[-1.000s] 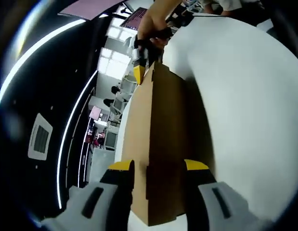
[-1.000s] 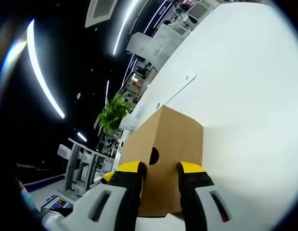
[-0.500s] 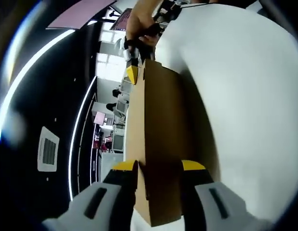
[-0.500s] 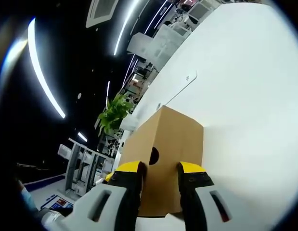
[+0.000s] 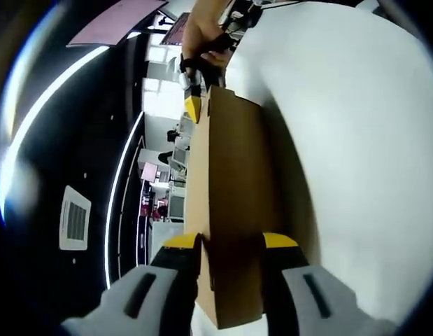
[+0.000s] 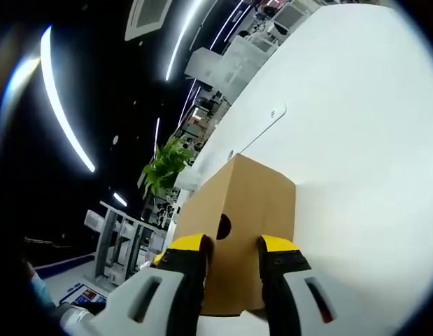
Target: Operate the shoe box by opening the lid, removing the specified soft item, and placing it in the target area until the item is outside and the box remains undamaged.
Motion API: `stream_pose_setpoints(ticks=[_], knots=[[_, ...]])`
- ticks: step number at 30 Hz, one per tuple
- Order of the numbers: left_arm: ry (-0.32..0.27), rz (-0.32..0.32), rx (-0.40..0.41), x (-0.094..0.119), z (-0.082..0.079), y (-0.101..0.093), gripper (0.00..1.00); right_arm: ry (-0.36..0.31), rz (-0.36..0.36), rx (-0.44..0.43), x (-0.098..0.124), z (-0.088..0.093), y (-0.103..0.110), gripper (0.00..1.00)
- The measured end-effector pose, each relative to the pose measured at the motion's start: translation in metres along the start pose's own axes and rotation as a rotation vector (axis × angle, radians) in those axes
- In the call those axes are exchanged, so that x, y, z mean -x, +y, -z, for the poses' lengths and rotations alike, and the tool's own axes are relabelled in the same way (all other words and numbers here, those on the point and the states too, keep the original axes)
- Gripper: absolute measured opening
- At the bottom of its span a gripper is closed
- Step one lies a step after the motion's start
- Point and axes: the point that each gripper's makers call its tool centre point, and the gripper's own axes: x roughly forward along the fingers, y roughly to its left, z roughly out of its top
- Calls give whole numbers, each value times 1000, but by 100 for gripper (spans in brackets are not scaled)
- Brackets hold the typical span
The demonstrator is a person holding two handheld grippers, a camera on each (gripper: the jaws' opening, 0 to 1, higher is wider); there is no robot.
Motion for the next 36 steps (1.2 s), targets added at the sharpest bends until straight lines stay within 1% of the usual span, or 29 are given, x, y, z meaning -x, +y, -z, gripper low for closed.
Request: stream_pose_setpoints(ticks=[9, 15, 22, 24, 27, 29, 30, 31, 32, 34, 36], knots=[[-3, -26, -29, 1, -1, -1, 32, -6, 2, 0, 0, 4, 3, 29], [-11, -18, -31, 0, 0, -1, 31, -8, 7, -1, 0, 3, 3, 29], [-24, -13, -26, 1, 0, 0, 31, -28, 17, -13, 0, 8, 6, 30], [-29, -10, -22, 1, -1, 0, 31, -46, 10, -57, 0, 5, 3, 30], [-32, -9, -18, 1, -1, 0, 31, -58, 8, -58, 0, 2, -1, 32], [-35, -8, -15, 1, -1, 0, 31, -61, 28, -10, 2, -1, -3, 33], [-36, -8, -17, 1, -1, 0, 31, -67, 27, -8, 5, -1, 4, 33], [-38, -7, -15, 1, -1, 0, 31, -88, 26, -10, 8, -5, 7, 34], [-41, -6, -10, 1, -1, 0, 31, -122, 18, 9, 12, -11, 15, 34], [-46, -6, -1, 1, -1, 0, 31, -137, 28, 31, 16, -16, 17, 35], [-50, -6, -3, 1, 0, 0, 31, -161, 76, 129, 26, -23, 22, 37]])
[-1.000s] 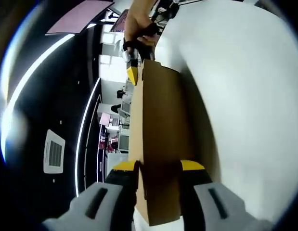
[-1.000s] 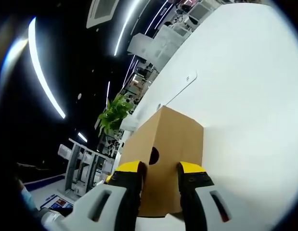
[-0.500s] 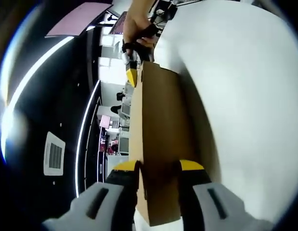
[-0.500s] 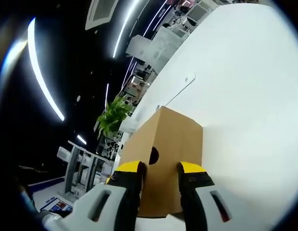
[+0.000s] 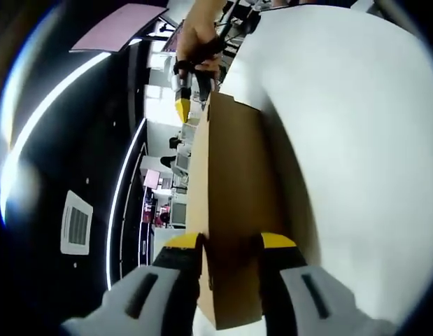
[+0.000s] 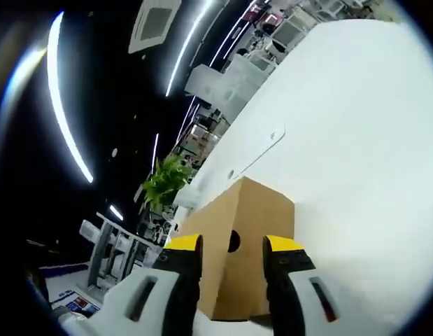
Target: Operate the shoe box by opening the lid, removing the specified soft item, and placing it in the target area until the item is outside and the box remains undamaged.
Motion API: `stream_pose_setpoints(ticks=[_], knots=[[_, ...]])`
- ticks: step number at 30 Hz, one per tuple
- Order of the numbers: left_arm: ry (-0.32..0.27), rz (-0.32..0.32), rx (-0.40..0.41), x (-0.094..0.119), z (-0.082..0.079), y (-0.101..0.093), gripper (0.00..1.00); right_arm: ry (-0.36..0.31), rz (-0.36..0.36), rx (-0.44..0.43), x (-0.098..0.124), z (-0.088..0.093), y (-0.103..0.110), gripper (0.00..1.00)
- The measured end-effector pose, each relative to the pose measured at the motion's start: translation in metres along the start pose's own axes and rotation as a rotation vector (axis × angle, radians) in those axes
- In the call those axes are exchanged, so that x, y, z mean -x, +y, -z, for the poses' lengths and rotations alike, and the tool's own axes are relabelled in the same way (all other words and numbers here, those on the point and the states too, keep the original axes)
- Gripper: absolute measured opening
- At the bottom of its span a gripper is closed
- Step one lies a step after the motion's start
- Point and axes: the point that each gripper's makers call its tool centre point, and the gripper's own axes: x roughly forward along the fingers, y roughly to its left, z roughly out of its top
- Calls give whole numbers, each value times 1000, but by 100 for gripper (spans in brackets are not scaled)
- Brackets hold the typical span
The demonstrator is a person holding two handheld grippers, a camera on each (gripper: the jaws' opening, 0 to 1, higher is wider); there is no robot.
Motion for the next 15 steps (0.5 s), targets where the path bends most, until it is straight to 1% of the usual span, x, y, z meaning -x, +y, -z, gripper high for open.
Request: stream_pose_setpoints(ticks=[2, 4, 5, 6, 7, 9, 10, 11, 12, 13, 14, 15], knots=[[-2, 1, 0, 0, 1, 0, 31, -8, 36, 90, 6, -5, 2, 36], [-5, 2, 10, -1, 1, 0, 31, -44, 93, 261, 14, -17, 7, 35], [-6, 2, 10, -1, 1, 0, 31, -50, 110, 317, 17, -19, 10, 35], [-6, 1, 10, -1, 1, 0, 31, -57, 134, 405, 21, -19, 18, 35], [-6, 0, 12, -1, 1, -1, 31, -63, 144, 442, 22, -20, 20, 35], [-7, -1, 15, -1, 1, -1, 31, -91, 196, 643, 30, -26, 32, 36], [-7, -1, 15, -1, 1, -1, 31, -98, 226, 710, 33, -28, 37, 36], [-8, -1, 15, 0, 1, -1, 31, -108, 234, 763, 35, -29, 43, 36], [-8, -1, 16, 0, 1, -1, 31, -110, 225, 816, 35, -27, 51, 36], [-10, -1, 19, 0, 0, 0, 30, -120, 220, 849, 36, -25, 62, 37], [-14, 0, 24, 0, 0, 0, 30, -121, 215, 880, 37, -23, 67, 38], [-18, 2, 30, 0, 0, 0, 30, -129, 218, 937, 39, -22, 75, 39]])
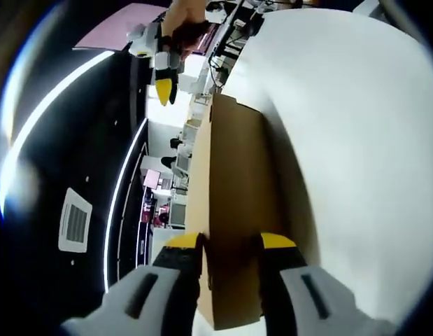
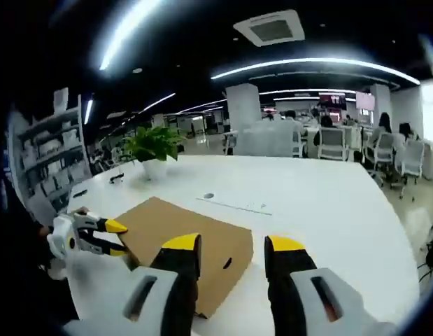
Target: Operate the shoe box by opening the lid, removing the specified soft item, and placing it in the target area until the item is outside and the box remains undamaged.
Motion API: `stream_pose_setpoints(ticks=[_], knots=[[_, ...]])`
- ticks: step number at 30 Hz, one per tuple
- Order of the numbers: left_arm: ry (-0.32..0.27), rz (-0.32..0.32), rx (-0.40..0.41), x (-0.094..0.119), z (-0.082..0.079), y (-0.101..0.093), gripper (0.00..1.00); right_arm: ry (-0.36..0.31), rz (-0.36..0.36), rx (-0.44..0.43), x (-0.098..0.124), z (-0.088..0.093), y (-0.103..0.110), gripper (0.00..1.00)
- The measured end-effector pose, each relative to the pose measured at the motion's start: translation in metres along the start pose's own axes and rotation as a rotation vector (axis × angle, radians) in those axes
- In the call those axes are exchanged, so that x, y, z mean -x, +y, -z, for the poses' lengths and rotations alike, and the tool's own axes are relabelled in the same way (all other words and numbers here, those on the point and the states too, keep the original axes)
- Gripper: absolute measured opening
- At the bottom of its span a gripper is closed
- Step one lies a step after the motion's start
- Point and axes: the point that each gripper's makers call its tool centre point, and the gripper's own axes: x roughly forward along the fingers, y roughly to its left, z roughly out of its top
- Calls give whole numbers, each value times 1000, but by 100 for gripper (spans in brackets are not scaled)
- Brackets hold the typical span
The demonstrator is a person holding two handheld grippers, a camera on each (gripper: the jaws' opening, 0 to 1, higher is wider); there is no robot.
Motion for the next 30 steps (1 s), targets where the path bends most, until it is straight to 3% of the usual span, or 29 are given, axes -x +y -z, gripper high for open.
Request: stream_pose_setpoints(ticks=[2, 4, 8, 11, 15, 30], knots=[[-3, 3, 4, 0, 0, 0, 30, -15, 13, 60, 3, -6, 4, 39], [-4, 6, 19, 0, -1, 1, 30, -21, 30, 186, 9, -14, 13, 43], [4, 5, 10, 0, -1, 0, 30, -7, 58, 286, 17, -20, 26, 46], [10, 2, 13, -1, -1, 0, 30, -23, 84, 452, 27, -28, 47, 46], [14, 0, 7, -1, -1, 0, 30, 10, 116, 608, 34, -29, 61, 47], [25, -10, 24, -2, -1, 0, 30, 52, 147, 775, 35, -16, 80, 50]])
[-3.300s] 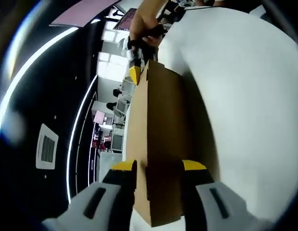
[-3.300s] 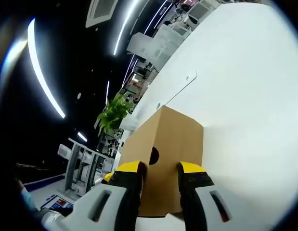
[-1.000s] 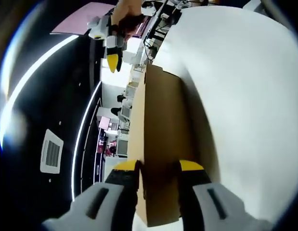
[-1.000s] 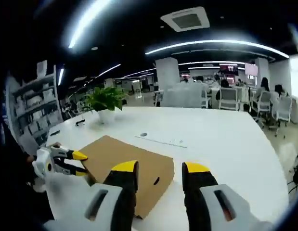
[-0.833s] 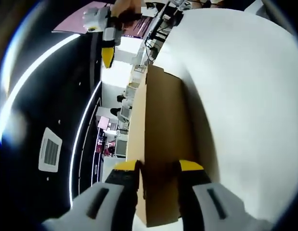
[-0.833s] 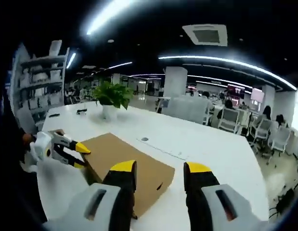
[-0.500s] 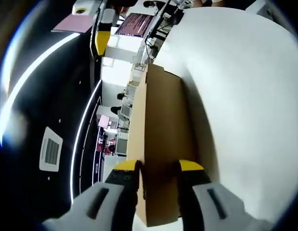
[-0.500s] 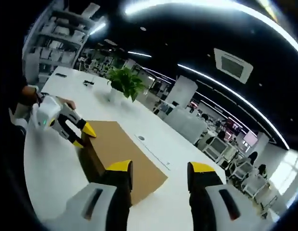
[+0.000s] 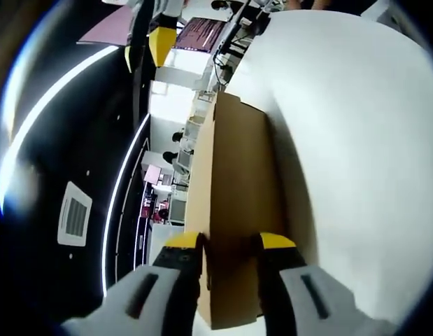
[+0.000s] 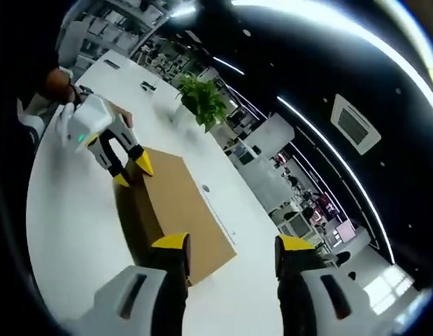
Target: Operate the shoe box by opening the lid, removing the specified soft item, and placing it in the target area until the item is outside and the box remains undamaged.
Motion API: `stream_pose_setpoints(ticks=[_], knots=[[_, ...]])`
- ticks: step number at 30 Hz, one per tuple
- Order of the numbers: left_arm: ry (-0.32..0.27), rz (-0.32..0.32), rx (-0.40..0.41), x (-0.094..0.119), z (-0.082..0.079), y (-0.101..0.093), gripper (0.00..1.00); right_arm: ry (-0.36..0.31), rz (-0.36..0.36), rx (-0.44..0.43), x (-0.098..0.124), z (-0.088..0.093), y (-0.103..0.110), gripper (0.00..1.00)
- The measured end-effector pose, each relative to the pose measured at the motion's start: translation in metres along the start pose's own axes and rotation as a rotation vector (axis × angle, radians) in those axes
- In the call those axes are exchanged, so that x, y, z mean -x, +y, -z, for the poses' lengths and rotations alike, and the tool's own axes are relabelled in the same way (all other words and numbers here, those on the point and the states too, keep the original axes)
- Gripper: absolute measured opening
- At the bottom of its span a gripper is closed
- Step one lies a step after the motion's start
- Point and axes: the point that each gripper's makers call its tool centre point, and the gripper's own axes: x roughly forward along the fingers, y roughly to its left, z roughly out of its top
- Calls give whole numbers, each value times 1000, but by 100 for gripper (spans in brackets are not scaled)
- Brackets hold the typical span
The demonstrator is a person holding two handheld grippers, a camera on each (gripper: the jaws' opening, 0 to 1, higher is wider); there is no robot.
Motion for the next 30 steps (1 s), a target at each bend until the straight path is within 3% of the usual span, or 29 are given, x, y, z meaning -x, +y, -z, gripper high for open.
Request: stream_pose_setpoints(ticks=[10, 16, 30], knots=[[0, 1, 8, 0, -1, 0, 30, 14, -11, 114, -21, 6, 22, 51], [0, 6, 12, 1, -1, 0, 30, -12, -30, 204, -33, 5, 39, 51], [-2, 14, 18, 2, -1, -1, 30, 23, -63, 215, -51, 25, 66, 54]])
